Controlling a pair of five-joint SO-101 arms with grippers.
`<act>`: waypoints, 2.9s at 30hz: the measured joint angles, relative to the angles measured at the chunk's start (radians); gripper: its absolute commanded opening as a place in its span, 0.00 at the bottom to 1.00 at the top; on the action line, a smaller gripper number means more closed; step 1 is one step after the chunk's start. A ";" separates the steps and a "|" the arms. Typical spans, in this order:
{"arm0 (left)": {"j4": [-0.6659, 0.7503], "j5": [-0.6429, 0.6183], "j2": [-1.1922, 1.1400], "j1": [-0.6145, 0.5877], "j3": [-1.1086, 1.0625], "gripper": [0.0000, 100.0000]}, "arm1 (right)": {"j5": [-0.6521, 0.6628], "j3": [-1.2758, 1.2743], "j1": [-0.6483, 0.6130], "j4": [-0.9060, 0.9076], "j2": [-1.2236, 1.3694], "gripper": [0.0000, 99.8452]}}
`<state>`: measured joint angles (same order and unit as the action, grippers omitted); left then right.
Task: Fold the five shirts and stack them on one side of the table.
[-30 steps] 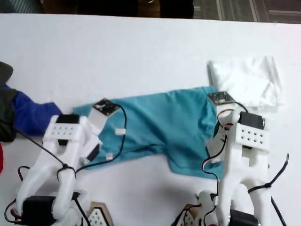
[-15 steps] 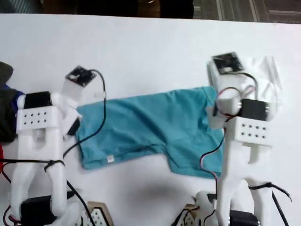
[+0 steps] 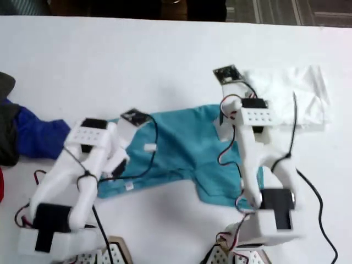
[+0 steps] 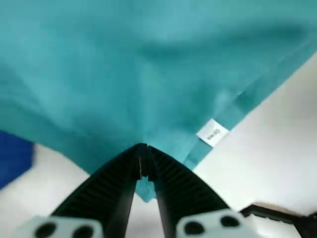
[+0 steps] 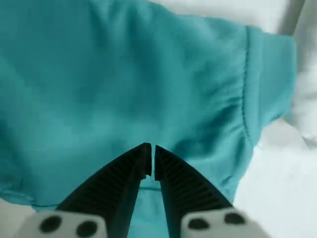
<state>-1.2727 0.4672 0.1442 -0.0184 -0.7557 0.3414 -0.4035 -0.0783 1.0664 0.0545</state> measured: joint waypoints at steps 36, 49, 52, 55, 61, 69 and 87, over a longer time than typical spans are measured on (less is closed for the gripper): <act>-0.247 0.137 -0.138 -0.376 0.476 0.03 | 0.000 0.233 0.092 0.311 -0.147 0.02; 0.189 0.152 -0.466 -0.649 0.502 0.03 | 0.000 -0.199 0.092 0.098 -0.285 0.02; 0.198 0.153 -0.489 -0.752 0.577 0.03 | 0.000 -0.315 0.092 0.014 -0.341 0.02; 0.149 0.157 -0.493 -0.802 0.646 0.03 | 0.000 -0.416 0.092 -0.091 -0.371 0.02; -0.083 0.190 -0.493 -0.770 0.772 0.03 | -0.002 -0.486 0.092 -0.204 -0.381 0.02; -0.420 0.153 -0.493 -0.624 1.034 0.03 | -0.048 -0.488 0.219 -0.210 -0.381 0.02; -0.315 -0.038 -0.493 -0.239 0.798 0.03 | -0.049 -0.577 0.296 -0.210 -0.427 0.02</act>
<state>-1.5873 0.4289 -0.3483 -0.2578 0.0422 0.2923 -0.9805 0.2179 0.8562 -0.3721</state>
